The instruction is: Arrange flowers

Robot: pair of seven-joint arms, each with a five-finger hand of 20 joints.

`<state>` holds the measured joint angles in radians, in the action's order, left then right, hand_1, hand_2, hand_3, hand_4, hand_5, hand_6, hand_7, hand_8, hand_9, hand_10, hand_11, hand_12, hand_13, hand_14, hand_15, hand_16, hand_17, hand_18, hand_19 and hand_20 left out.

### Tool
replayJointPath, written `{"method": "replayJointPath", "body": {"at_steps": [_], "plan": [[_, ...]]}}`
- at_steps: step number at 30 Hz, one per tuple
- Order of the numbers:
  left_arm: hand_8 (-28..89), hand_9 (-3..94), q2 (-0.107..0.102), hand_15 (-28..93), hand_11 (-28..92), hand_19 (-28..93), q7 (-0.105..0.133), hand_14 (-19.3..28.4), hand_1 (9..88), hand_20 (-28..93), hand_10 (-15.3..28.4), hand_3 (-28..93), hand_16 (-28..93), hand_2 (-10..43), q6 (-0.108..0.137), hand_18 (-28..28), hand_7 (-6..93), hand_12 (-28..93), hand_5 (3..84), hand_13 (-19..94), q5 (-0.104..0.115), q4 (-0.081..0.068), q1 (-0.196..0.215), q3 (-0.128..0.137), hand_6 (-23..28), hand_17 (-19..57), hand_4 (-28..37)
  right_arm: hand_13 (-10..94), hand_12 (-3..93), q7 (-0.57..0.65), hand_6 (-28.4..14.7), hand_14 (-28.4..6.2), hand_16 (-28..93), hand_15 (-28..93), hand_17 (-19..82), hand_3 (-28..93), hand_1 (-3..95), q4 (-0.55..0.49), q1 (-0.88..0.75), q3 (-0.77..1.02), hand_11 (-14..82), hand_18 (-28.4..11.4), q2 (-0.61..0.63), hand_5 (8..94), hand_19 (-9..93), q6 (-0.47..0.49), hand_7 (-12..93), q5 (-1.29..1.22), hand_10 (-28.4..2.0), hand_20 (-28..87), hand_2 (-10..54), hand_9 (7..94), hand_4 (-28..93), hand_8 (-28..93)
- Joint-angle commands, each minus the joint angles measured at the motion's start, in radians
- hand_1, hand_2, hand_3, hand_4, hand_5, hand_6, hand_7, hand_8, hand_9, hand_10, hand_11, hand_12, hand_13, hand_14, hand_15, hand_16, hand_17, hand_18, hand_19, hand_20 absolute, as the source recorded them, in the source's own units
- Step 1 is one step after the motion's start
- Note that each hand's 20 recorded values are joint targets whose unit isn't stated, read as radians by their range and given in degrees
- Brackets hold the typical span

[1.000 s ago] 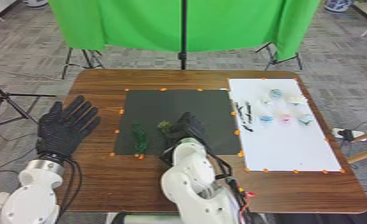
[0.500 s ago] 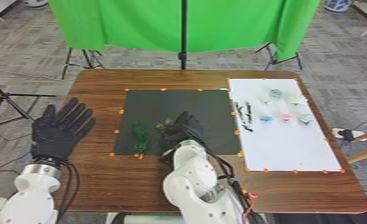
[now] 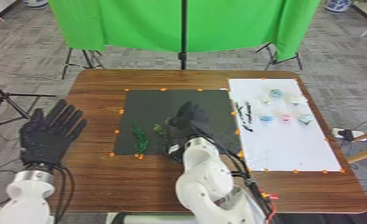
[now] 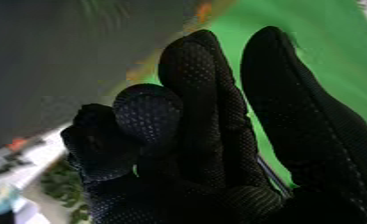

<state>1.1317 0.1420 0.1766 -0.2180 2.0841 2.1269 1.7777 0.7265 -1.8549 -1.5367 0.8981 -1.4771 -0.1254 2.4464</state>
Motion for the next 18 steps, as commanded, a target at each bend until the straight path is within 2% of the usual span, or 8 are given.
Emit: {"method": "replayJointPath", "body": {"at_steps": [1,4,5,6,8,11,13,18], "plan": [[-10,37.2,0.030,42,20,36,0.017,16.7,25.6,14,15.8,75,-6,11.9,-0.016,15.9,15.5,11,44.7,28,0.002,0.012,0.041,0.008,8.6,-6.4,-28.3,78,40.1,0.031,-5.9,-13.7,36,68,49,71,52.2,-0.026,0.054,0.175,38.8,-27.3,0.094,74.4,93,-0.040,23,0.066,-13.4,50,-9.5,85.7,-26,7],[-10,37.3,0.042,42,20,37,0.024,16.7,25.6,14,15.9,75,-6,11.9,-0.013,15.9,15.6,11,44.7,28,0.007,0.014,0.045,0.008,8.6,-6.4,-28.3,76,37.1,0.066,-5.9,-13.8,35,65,47,75,47.2,-0.032,0.078,0.229,35.2,-27.1,0.163,71.9,93,-0.002,20,0.125,-15.0,48,-9.5,83.5,-25,4],[-10,37.3,0.040,42,20,37,0.024,16.7,25.7,14,16.0,75,-6,11.9,-0.012,16.0,15.6,11,44.7,28,0.006,0.017,0.051,0.009,8.6,-6.4,-28.3,74,35.0,0.071,-6.0,-14.2,34,64,46,76,46.0,-0.031,0.079,0.268,34.0,-27.1,0.176,71.1,93,0.052,20,0.153,-15.8,47,-9.5,82.1,-25,-2],[-10,37.3,0.039,42,20,37,0.028,16.7,25.7,14,16.0,75,-6,11.9,-0.012,15.9,15.6,11,44.7,28,0.005,0.019,0.054,0.010,8.6,-6.4,-28.3,71,27.3,0.081,-6.6,-15.2,32,63,46,77,44.1,-0.022,0.088,0.277,31.5,-27.2,0.195,69.0,93,0.066,19,0.155,-18.0,47,-9.5,77.6,-25,-8],[-10,37.3,0.041,42,20,37,0.034,16.7,25.7,14,15.9,75,-6,11.9,-0.009,15.9,15.6,11,44.7,28,0.006,0.020,0.058,0.013,8.6,-6.4,-28.3,70,20.1,0.106,-7.7,-15.5,29,64,45,78,43.0,0.005,0.099,0.303,23.0,-27.2,0.227,66.4,93,0.007,18,0.103,-21.0,46,-9.5,70.4,-25,-10],[-10,37.3,0.045,42,20,38,0.037,16.7,25.6,14,15.8,75,-6,12.0,-0.008,16.1,15.5,11,44.7,28,0.020,0.022,0.060,0.016,8.6,-6.5,-28.3,74,16.5,0.132,-7.5,-13.8,27,69,48,79,45.5,0.044,0.112,0.319,17.6,-26.6,0.266,66.5,93,0.014,19,0.076,-20.3,45,-9.5,67.3,-25,-10],[-10,37.2,0.044,42,20,39,0.038,16.7,25.6,15,15.9,75,-6,12.0,-0.010,16.5,15.6,11,44.7,28,0.010,0.024,0.064,0.021,8.7,-6.4,-28.3,75,15.3,0.122,-7.3,-13.1,27,69,48,79,47.1,0.060,0.115,0.316,16.0,-26.4,0.282,66.8,93,0.053,19,0.069,-20.0,45,-9.5,66.0,-26,-11],[-10,37.1,0.049,43,20,40,0.038,16.8,25.6,16,15.8,75,-6,11.9,-0.013,16.7,15.6,11,44.7,28,0.011,0.026,0.063,0.021,8.7,-6.2,-28.3,75,14.5,0.079,-8.6,-12.9,26,71,48,77,45.3,0.074,0.113,0.279,14.1,-26.7,0.312,66.2,93,0.139,16,0.052,-20.5,45,-9.5,63.8,-28,-11]]}}
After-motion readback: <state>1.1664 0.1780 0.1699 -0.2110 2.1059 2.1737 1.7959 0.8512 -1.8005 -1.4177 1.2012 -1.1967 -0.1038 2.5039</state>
